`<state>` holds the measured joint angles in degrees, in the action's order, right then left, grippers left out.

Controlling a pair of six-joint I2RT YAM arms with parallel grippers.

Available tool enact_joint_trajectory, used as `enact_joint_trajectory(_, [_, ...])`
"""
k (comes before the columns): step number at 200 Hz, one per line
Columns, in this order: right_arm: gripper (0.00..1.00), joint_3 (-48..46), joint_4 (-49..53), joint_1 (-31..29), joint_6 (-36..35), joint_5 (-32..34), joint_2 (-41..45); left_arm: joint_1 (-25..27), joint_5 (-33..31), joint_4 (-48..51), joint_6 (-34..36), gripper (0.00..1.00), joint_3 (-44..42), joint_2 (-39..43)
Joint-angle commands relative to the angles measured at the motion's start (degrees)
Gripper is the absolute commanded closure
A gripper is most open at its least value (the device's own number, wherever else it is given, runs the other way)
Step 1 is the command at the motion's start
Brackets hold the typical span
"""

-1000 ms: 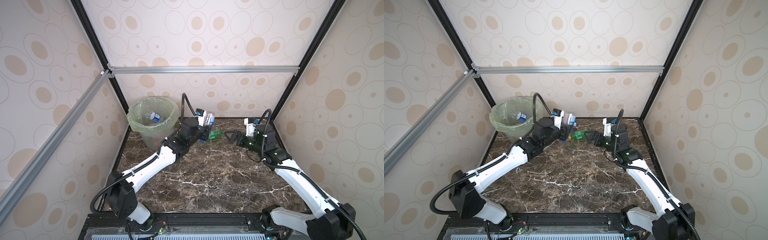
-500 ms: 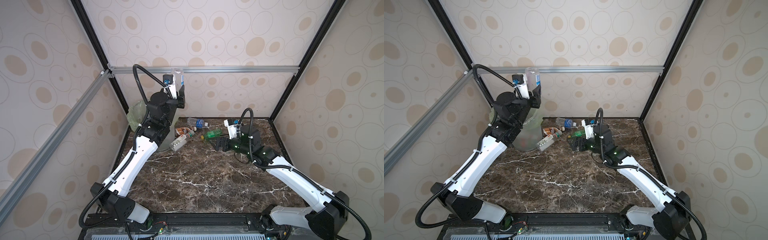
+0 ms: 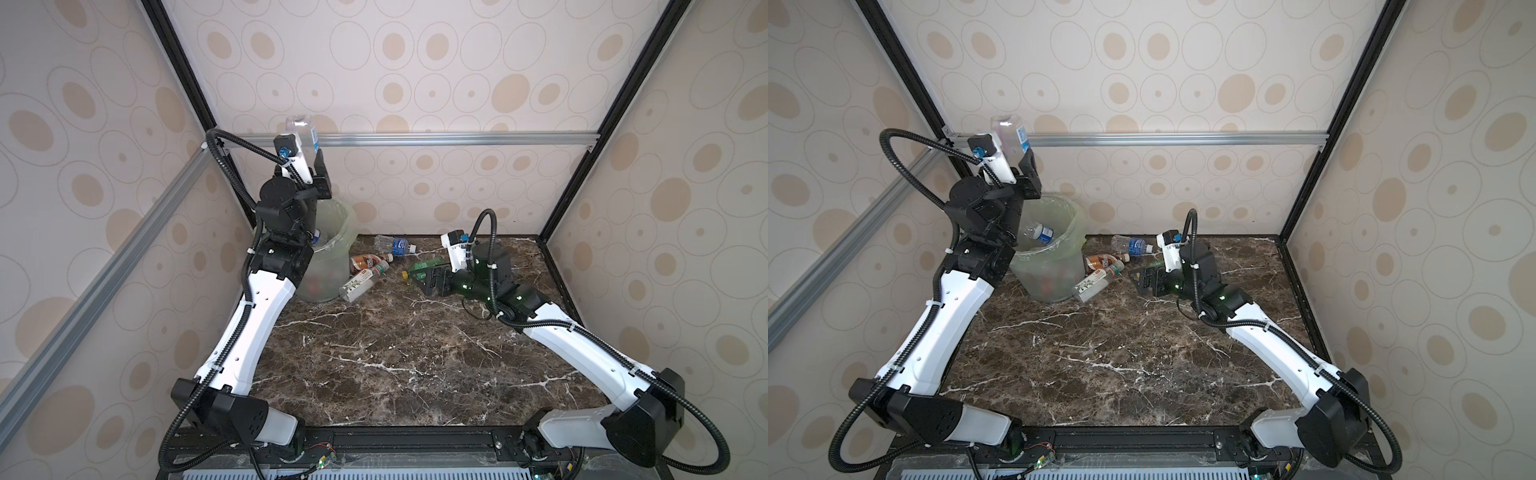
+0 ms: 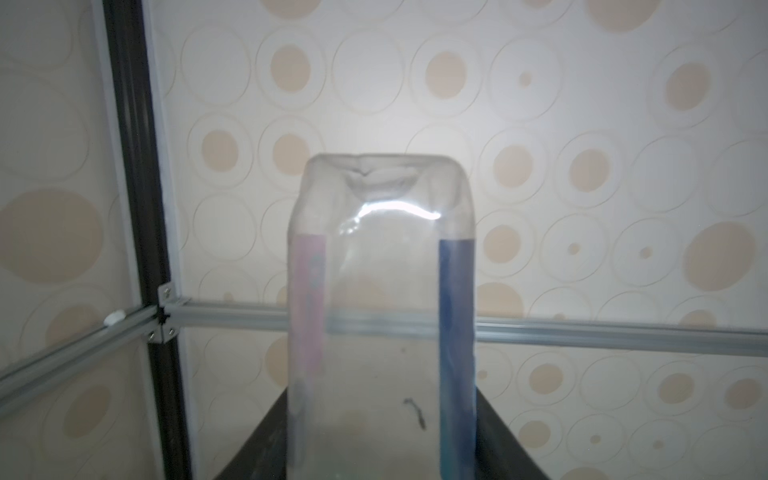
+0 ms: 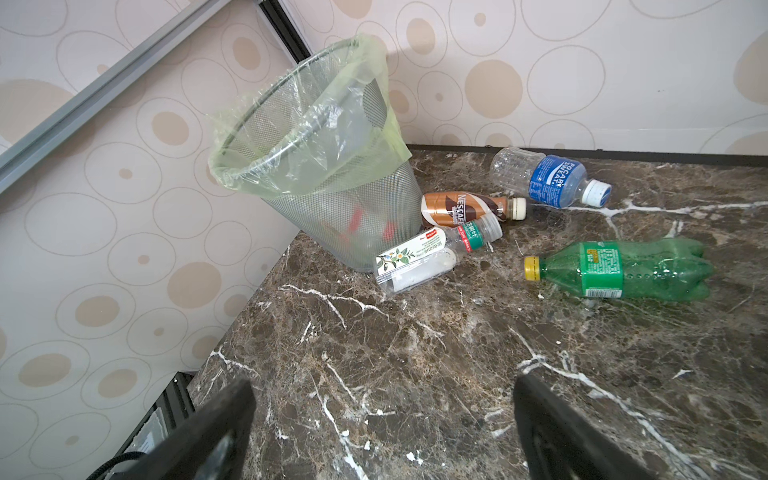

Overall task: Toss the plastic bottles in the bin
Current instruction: 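Open the left gripper to drop the clear bottle into the wastebasket, then lower the left gripper onto the white-labeled tea bottle beside the basket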

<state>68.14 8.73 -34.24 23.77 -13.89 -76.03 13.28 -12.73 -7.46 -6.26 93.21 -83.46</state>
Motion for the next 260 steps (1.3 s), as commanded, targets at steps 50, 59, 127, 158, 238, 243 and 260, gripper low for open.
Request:
enact_joint_trajectory(50, [0.0, 0.07, -0.29, -0.34, 2.17, -1.6, -0.33, -4.42, 17.22, 15.64, -15.94, 0.01, 0.45, -2.44])
enact_joint_trajectory(59, [0.0, -0.01, -0.79, -0.43, 2.6, -1.79, -0.68, -4.34, 18.64, 16.44, -16.23, 0.01, 1.57, -1.85])
enact_joint_trajectory(127, [0.0, -0.29, 0.19, -0.92, 2.41, -0.01, -0.23, 0.97, 20.51, 17.31, -15.93, 0.01, -1.05, 3.61])
enact_joint_trajectory(158, [0.0, -0.29, 3.88, -0.76, 0.57, 3.01, 1.77, 8.75, 18.25, 18.48, -11.49, 0.01, -2.81, 2.47])
enact_joint_trajectory(238, [0.0, -11.08, 7.48, 8.46, 1.29, 1.72, 13.2, 20.29, 3.14, 35.39, -1.51, 0.01, 1.78, -14.7])
enact_joint_trajectory(243, [0.0, -11.38, 7.89, 8.71, 1.01, 1.67, 13.56, 20.44, 2.31, 36.29, -1.36, 0.01, 2.16, -16.04])
enact_joint_trajectory(260, [0.0, -12.41, 9.1, 8.8, -0.02, 1.85, 14.22, 21.0, -0.23, 37.98, -1.08, 0.01, 2.88, -19.93])
